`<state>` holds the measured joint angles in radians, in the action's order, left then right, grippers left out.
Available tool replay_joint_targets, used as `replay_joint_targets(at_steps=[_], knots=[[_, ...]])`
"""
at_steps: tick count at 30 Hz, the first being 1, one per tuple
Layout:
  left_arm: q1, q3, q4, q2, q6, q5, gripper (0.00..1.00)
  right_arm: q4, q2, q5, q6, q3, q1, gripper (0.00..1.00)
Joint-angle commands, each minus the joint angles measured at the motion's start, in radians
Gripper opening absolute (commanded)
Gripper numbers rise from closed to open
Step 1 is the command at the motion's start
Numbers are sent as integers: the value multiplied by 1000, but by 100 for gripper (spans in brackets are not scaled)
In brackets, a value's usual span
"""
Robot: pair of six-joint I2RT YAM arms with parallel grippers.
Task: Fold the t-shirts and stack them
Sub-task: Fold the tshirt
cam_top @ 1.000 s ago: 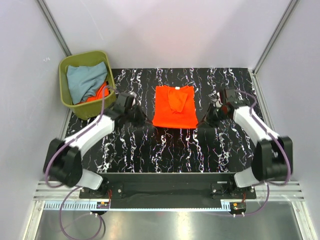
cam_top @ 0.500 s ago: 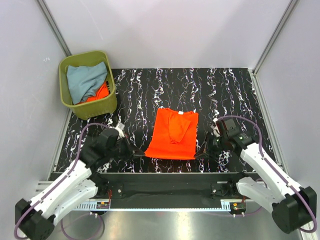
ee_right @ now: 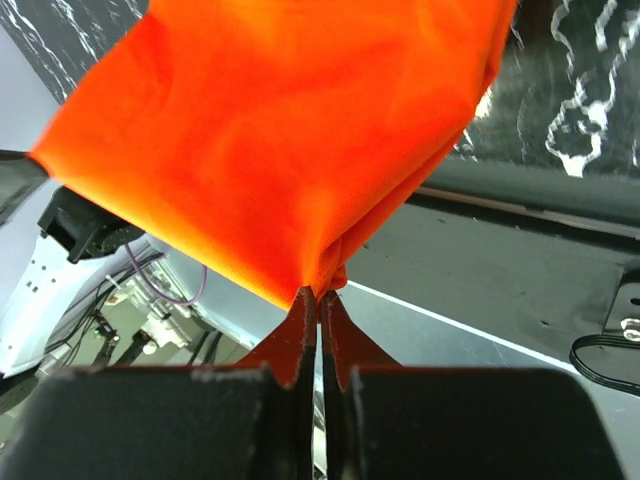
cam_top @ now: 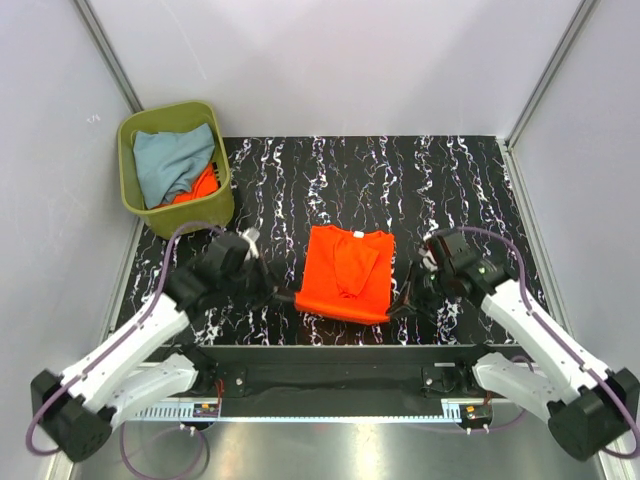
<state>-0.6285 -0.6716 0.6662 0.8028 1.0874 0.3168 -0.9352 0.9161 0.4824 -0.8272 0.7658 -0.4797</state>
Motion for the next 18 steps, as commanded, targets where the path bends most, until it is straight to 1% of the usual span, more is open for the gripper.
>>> replay_joint_targets(at_steps=[1, 3, 4, 5, 6, 7, 8, 10, 12, 13, 15, 18], knots=[[13, -189, -16, 140, -101, -33, 0, -19, 79, -42, 62, 133, -2, 0], [53, -283, -14, 203, -148, -22, 0, -20, 153, -33, 100, 197, 25, 0], [68, -311, -16, 267, -162, -19, 0, -19, 182, -24, 112, 217, 39, 0], [100, -341, -17, 301, -197, -7, 0, -19, 208, -1, 126, 254, 58, 0], [116, -403, -17, 337, -216, 20, 0, -20, 258, 16, 154, 274, 76, 0], [130, -433, -16, 401, -231, 34, 0, -19, 282, 33, 164, 292, 123, 0], [154, -459, -16, 432, -247, 51, 0, -20, 303, 65, 178, 328, 147, 0], [168, -532, -17, 516, -267, 74, 0, -22, 377, 100, 209, 363, 214, 0], [185, -598, -17, 571, -293, 93, 0, -22, 440, 145, 220, 406, 248, 0], [191, -618, -17, 626, -302, 102, 0, -20, 460, 162, 224, 432, 268, 0], [211, -679, -17, 677, -314, 116, 0, -20, 521, 179, 237, 457, 291, 0], [228, -765, -17, 797, -342, 126, 0, -19, 593, 212, 253, 487, 334, 0]])
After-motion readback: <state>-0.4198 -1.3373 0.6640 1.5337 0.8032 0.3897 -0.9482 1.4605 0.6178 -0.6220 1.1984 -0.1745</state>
